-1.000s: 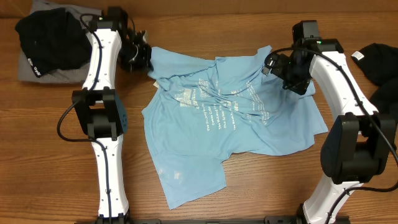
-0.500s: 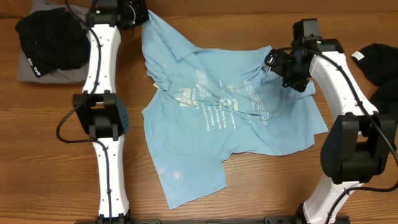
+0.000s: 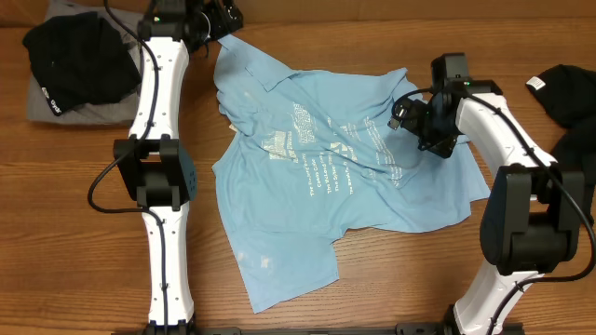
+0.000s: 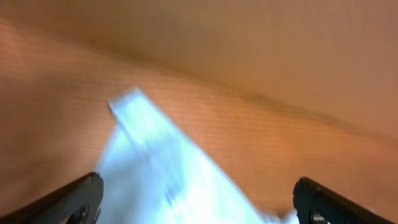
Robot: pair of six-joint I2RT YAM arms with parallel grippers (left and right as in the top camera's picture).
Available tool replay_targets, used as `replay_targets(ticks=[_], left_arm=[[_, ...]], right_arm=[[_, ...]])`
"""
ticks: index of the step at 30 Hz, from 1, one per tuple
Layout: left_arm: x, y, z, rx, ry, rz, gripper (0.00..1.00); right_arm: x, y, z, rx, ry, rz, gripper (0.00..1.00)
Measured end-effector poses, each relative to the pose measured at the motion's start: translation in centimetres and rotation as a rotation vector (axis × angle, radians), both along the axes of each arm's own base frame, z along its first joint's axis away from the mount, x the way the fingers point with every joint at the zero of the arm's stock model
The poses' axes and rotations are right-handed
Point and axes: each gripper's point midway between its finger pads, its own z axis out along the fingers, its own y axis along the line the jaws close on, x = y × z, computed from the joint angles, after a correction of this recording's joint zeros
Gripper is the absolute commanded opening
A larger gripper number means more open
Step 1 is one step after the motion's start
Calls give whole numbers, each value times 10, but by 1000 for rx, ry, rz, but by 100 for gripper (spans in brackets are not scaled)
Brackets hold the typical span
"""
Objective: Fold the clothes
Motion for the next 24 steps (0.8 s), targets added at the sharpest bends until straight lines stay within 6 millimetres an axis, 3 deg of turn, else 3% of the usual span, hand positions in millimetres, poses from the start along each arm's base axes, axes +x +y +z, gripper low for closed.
replay_targets(ticks=[7,10,14,18,24], left_arm=[[-87,-30,7,-39,292,-141,100],[-115,-41,0,9,393,-176,100],[-134,-48,-10,121,461,-187,100],[-144,-49,-15,209,488,-193,100],[-144,-41,-17,257,496,-174,100]], right_arm=[[27,6,7,34,-120,9,100],[41,8,13,46,-180,13,100],[62,10,23,55,-276,17,97],[65,10,24,60,-284,-8,94],[68,9,3,67,-254,-41,90]])
